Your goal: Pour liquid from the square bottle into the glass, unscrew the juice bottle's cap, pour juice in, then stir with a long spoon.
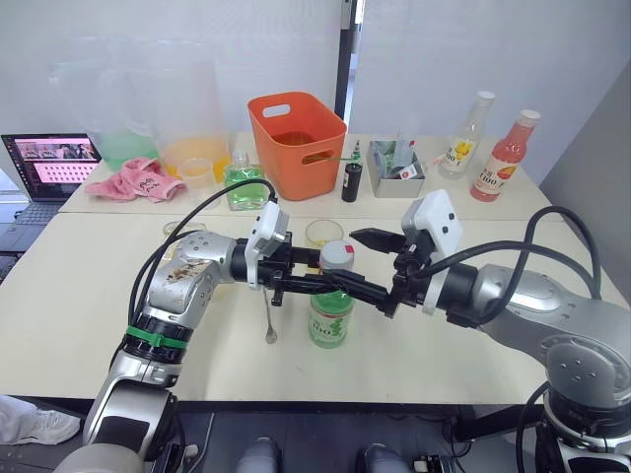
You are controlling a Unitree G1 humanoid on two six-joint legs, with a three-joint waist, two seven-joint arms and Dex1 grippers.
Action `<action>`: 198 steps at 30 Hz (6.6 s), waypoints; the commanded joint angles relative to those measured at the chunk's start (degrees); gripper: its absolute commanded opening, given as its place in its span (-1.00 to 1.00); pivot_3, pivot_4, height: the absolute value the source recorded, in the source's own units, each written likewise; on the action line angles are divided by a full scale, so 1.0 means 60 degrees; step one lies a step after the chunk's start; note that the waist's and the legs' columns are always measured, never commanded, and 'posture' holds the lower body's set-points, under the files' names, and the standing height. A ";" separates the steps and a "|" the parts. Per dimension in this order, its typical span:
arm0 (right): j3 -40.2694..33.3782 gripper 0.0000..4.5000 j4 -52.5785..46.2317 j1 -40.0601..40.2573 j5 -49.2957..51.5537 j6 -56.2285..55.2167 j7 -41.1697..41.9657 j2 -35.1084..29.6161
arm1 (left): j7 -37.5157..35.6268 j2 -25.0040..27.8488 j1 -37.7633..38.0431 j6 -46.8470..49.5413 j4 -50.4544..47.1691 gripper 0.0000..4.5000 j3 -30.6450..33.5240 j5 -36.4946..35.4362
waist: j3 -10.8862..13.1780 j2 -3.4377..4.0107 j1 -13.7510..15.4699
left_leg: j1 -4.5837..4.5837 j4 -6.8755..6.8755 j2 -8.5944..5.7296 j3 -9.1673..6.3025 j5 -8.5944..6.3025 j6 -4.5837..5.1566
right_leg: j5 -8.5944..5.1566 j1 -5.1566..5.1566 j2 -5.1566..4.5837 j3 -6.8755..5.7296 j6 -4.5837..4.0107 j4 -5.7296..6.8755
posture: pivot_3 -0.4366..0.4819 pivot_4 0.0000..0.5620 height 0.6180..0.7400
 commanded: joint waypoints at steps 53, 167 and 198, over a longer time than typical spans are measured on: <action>-0.1231 0.97 -0.0146 -0.0966 -0.1024 0.1476 0.1381 0.0815 | 0.0274 0.0231 -0.0340 -0.1195 0.0253 -0.39 0.0099 0.0686 | 0.0000 0.0000 -0.0054 | 0.0002 -0.0001 -0.0002 0.0005 0.0004 -0.0004 | 0.0001 -0.0009 0.0045 0.0100 0.0010 0.0004 | -0.05 -0.47 0.99; -0.0559 0.49 -0.0560 -0.1718 -0.0387 0.3443 -0.3194 0.2432 | -0.0043 0.0550 -0.0260 -0.1132 0.0638 -0.39 -0.0068 0.0705 | -0.0004 0.0002 -0.0200 | 0.0003 -0.0016 0.0006 -0.0042 0.0019 0.0021 | -0.0017 -0.0009 0.0245 0.0426 0.0029 -0.0002 | -0.05 -0.47 0.99; 0.5386 -0.24 1.0194 -0.5598 -0.4311 -0.6547 1.2734 -0.0473 | -0.0065 0.0970 0.0011 -0.0713 -0.0061 -0.39 -0.0093 0.0559 | -0.0005 0.0004 -0.0337 | 0.0004 -0.0031 0.0022 -0.0079 0.0011 0.0038 | -0.0031 0.0003 0.0314 0.0475 0.0024 -0.0011 | -0.05 -0.47 0.99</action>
